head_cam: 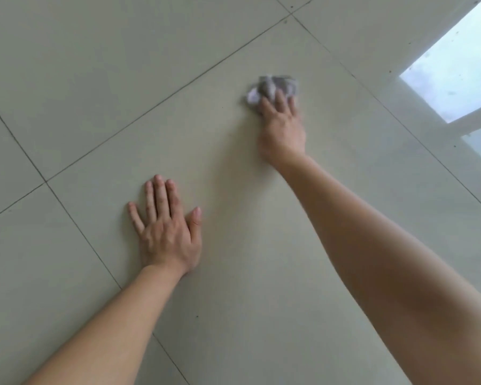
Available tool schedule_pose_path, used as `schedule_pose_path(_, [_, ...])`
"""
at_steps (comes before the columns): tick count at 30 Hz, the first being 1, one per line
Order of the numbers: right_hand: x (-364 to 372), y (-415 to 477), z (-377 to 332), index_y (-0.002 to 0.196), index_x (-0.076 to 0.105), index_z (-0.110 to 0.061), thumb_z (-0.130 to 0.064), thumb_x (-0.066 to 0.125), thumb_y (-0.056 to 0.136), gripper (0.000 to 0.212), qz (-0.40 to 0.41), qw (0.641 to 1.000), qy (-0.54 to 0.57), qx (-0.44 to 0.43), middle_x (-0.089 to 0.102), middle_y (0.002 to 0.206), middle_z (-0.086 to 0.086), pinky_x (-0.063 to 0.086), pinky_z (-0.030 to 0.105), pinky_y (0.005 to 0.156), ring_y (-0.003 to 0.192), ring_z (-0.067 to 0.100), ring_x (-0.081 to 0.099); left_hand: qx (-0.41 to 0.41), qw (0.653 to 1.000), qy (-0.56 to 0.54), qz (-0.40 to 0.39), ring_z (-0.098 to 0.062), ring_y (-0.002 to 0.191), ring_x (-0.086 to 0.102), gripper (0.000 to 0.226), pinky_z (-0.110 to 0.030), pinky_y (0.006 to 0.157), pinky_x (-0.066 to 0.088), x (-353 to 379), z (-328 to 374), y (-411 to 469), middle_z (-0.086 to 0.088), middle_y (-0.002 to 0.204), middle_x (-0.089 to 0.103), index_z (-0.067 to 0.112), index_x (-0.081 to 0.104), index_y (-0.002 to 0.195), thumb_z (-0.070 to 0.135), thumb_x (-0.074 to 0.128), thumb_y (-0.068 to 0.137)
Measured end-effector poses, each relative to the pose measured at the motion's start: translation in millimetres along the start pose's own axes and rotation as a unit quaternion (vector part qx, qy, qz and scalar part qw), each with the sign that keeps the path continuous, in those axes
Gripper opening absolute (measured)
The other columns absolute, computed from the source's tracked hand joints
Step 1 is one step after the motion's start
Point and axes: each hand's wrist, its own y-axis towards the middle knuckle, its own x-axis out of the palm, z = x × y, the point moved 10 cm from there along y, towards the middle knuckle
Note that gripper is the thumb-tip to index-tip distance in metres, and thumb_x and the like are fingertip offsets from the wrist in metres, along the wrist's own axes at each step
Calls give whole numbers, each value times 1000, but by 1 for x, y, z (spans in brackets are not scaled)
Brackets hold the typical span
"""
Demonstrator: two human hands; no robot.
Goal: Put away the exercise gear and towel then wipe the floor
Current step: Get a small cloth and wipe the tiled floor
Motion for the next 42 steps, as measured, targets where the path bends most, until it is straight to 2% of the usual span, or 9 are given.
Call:
schedule_pose_path(4, [61,-60,-168,157,25,-31,-15,37,99,62,-164,934,-45,-313,9,168,1,6,35,124,155,26,2,-3,1000,-4,5,-31,150,15,74,-61,117,8,1,0,-1,-16,161,20,3,24,153,51,22,97])
schedule_pose_path(7, [55,-51,-153,156,31,-31,-10,37,98,62,-157,907,-49,-388,15,167,2,9,34,123,154,24,10,-4,1000,0,-1,-31,150,14,74,-61,117,9,1,0,-1,-16,162,20,3,25,153,52,22,97])
schedule_pose_path(12, [-26,52,52,155,28,-37,-12,42,92,69,-8,999,-35,1,16,166,4,19,41,122,153,29,14,-4,1000,-10,-12,-29,151,9,75,-62,117,9,1,0,0,-14,163,14,4,23,154,52,25,96])
schedule_pose_path(17, [-52,64,159,155,31,-20,-14,42,92,64,40,941,2,336,15,166,10,11,38,125,153,34,9,-4,1000,-6,-19,-29,152,9,75,-62,117,9,2,0,0,-13,164,13,4,23,154,52,26,96])
schedule_pose_path(22, [16,81,-47,151,40,-35,-14,37,94,61,-9,996,12,-88,16,167,2,16,33,124,154,27,11,-2,1000,-2,-20,-29,152,9,74,-62,117,9,1,0,0,-14,163,14,4,23,154,51,25,97])
schedule_pose_path(26, [54,19,-162,152,40,-29,-4,39,90,67,-176,906,-46,-382,24,165,1,13,35,124,153,26,15,-1,1000,7,-15,-31,151,13,74,-62,116,10,0,0,0,-16,162,17,3,26,153,51,26,97])
schedule_pose_path(29, [25,63,-117,151,40,-34,-11,38,96,59,-126,928,-36,-349,26,164,1,15,34,120,150,28,24,-1,1000,6,-14,-31,151,12,75,-63,116,11,0,0,1,-15,163,16,2,25,153,51,26,97])
schedule_pose_path(36, [-46,193,63,149,41,-25,-13,36,90,60,-21,995,-16,92,28,160,13,35,45,114,141,39,36,3,1000,-2,-3,-32,151,14,75,-64,115,12,-1,0,0,-17,162,18,1,28,152,50,29,96])
schedule_pose_path(42, [1,66,-67,153,37,-28,-9,40,92,64,-73,988,-7,-136,22,165,1,21,37,122,152,28,17,5,1000,-1,-10,-31,151,13,75,-62,117,9,-1,1,0,-16,162,17,2,26,153,51,27,96])
